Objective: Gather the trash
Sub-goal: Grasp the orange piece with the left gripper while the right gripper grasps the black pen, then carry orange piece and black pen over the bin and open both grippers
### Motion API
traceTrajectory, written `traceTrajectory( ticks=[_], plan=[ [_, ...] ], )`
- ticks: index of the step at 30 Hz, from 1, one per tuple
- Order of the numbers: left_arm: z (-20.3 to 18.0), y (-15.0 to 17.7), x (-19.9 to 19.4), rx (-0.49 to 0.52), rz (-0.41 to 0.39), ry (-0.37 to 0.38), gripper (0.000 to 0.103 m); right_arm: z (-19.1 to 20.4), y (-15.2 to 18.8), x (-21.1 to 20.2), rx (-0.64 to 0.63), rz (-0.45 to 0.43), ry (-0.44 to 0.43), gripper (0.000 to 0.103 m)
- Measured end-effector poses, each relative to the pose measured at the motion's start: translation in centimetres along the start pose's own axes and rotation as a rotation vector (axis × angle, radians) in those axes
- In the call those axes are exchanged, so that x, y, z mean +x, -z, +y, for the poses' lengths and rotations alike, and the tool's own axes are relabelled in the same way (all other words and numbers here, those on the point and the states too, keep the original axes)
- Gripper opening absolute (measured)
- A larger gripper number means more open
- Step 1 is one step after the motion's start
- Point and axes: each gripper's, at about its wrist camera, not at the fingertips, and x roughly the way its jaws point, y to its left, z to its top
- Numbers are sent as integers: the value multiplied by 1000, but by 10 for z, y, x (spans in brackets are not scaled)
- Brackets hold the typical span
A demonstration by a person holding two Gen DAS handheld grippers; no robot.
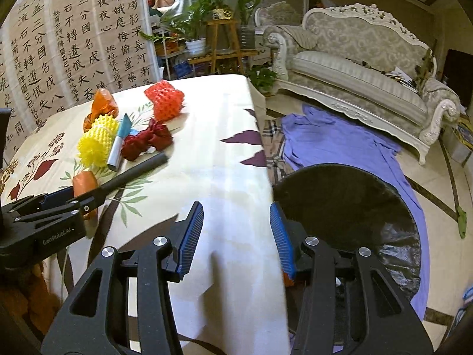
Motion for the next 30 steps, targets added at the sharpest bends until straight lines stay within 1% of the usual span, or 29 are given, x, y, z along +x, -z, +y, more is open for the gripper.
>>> traceTrajectory(
  ticks=[1,3,4,8,15,16,17,20,22,24,26,30],
  plan=[
    [2,1,-1,6,-1,4,42,3,-1,2,-5,4,-5,46],
    [7,4,-2,23,-4,2,30,9,-2,6,-9,11,-13,46],
    [10,5,-3,31,-6,1,29,12,-3,8,-12,17,-21,46],
    [20,3,-3,37,-8,10,28,28,-9,16,-29,28,-46,46],
    [43,0,-4,18,-9,10,27,60,-23,30,-49,50,-92,48],
    [45,-1,-3,16,-8,8,27,65,-26,33,-48,52,-96,53],
    [49,-2,-3,13,-8,5,27,68,-28,35,-46,52,-99,55],
    [60,-4,-3,-2,-11,-5,26,80,-35,43,-48,59,-89,55],
    [68,-5,-2,-15,-13,-9,26,90,-38,52,-62,72,-62,57],
    [75,-5,-3,-23,-15,-13,26,93,-39,56,-73,73,-41,60],
    [81,-5,-3,-29,-16,-16,26,95,-38,59,-82,95,-24,61],
    [92,-5,-3,-38,-18,-23,26,91,-31,57,-88,110,-11,61]
  ],
)
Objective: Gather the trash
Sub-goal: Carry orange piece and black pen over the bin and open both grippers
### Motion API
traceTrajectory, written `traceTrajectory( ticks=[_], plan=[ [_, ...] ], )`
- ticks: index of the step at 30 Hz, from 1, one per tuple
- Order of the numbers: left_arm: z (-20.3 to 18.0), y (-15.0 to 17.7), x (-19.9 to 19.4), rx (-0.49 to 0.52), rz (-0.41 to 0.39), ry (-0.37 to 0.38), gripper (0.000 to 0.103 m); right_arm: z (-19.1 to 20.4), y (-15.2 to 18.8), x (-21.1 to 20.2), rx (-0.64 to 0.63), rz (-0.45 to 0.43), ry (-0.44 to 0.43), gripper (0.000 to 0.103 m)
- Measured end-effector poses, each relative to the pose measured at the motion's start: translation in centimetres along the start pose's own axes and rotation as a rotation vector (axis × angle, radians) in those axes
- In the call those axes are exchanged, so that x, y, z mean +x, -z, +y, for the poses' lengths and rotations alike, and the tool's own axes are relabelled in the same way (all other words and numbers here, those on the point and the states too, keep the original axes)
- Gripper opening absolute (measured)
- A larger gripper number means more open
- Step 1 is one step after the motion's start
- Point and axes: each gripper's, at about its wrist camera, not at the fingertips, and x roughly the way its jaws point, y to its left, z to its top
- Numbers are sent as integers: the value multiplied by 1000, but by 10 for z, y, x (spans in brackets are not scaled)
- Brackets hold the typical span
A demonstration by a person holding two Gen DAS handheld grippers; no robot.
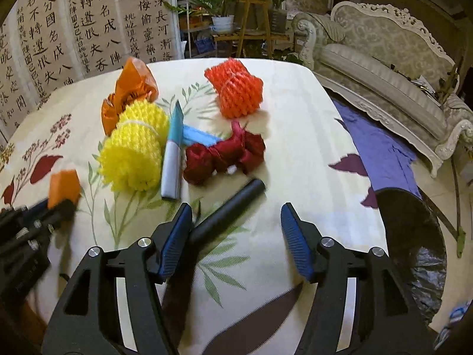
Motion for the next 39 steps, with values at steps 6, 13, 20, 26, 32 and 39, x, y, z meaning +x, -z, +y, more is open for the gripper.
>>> traceTrajectory(
  ticks=[6,13,20,26,32,39],
  plan=[
    [3,0,-1,-6,-7,7,26,-6,9,-6,2,-1,17,61],
    [2,1,-3,-1,-11,15,24,-2,10,-9,-33,-8,7,31],
    [-3,3,-7,24,-29,14,22,1,18,-17,-57,-10,-3,13],
    [-10,7,-16,18,-61,35,21,-13,26,-29,-21,-31,-16,13],
    [-30,12,-25,31,-80,71,21,-33,34,-47,17,-77,-23,13],
    [-66,17,-38,75,-114,138,21,-59,45,-69,59,-115,12,13]
  ],
)
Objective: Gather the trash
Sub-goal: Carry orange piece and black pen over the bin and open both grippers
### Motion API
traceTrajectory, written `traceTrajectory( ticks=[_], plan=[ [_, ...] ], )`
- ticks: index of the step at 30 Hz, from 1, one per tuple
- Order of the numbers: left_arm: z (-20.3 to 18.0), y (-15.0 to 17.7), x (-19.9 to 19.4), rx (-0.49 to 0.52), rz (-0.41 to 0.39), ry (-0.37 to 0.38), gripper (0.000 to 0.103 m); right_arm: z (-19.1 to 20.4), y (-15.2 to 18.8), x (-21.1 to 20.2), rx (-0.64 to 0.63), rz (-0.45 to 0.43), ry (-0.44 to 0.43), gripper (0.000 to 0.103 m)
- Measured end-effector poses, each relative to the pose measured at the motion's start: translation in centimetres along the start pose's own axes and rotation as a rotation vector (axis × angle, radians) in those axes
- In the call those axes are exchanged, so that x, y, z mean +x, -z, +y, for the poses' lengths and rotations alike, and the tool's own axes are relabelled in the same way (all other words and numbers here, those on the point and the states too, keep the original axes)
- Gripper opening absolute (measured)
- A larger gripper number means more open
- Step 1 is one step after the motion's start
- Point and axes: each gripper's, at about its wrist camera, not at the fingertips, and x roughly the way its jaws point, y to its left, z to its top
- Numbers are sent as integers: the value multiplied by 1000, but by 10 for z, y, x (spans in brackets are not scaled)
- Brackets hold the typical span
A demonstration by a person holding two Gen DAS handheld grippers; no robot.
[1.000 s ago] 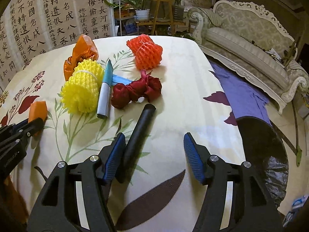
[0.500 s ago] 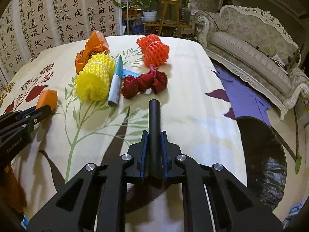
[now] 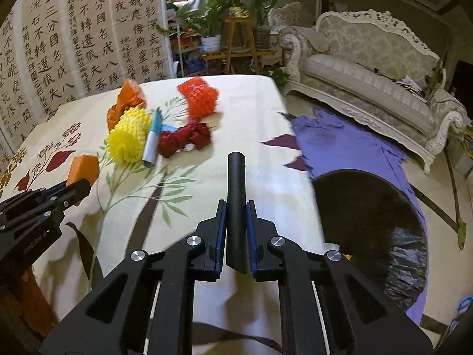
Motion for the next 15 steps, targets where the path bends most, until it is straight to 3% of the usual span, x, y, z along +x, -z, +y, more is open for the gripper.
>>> traceTrajectory(
  ticks=[15],
  plan=[
    [-115,-12,9,161,-24,179,21,-98,20,-32,154,-48,167,13]
  ],
)
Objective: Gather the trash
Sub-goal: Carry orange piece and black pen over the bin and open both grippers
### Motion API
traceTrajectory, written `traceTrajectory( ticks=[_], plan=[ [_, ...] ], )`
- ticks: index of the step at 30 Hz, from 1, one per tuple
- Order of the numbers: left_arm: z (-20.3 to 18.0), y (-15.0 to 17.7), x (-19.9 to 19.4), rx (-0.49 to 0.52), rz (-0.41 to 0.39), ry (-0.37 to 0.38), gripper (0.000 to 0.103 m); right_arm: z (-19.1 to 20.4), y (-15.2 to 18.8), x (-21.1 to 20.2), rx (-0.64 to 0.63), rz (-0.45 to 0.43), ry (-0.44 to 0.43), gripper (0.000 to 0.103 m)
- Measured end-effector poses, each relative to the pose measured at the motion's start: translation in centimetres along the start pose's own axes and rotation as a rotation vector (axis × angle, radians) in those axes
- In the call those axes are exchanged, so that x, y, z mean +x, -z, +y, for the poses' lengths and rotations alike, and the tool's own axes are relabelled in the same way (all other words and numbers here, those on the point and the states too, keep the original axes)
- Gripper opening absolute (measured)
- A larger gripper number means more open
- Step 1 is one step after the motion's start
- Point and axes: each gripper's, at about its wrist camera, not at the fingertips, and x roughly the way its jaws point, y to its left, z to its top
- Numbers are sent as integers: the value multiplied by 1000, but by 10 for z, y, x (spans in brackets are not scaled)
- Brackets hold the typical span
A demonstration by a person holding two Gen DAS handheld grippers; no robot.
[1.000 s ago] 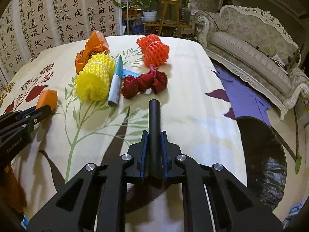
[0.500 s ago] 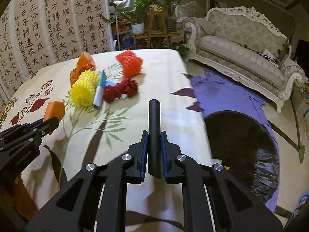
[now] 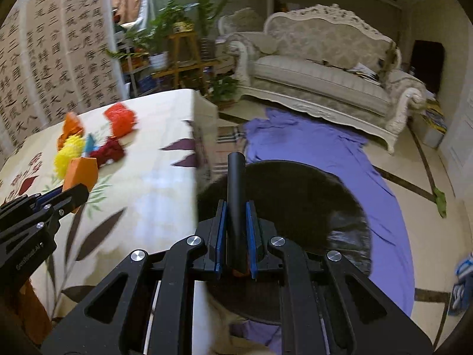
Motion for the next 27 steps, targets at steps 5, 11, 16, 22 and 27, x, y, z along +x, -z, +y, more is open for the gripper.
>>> traceTrajectory(
  ticks=[5,11,16,22,27],
  plan=[
    [-34,-7,14,55,-4,37,21,-26,0,2,35,-13,27,13],
    [-65,-13,34,99,-4,56,21,-50,-1,7,66,-24,41,13],
    [-82,-17,49,126,7,47,21,-62,-2,15,81,-29,39,13],
    [-92,-20,63,153,20,28,21,-71,-1,22,97,-31,41,13],
    [-97,-21,73,186,49,18,23,-78,0,27,112,-26,37,16]
  ],
)
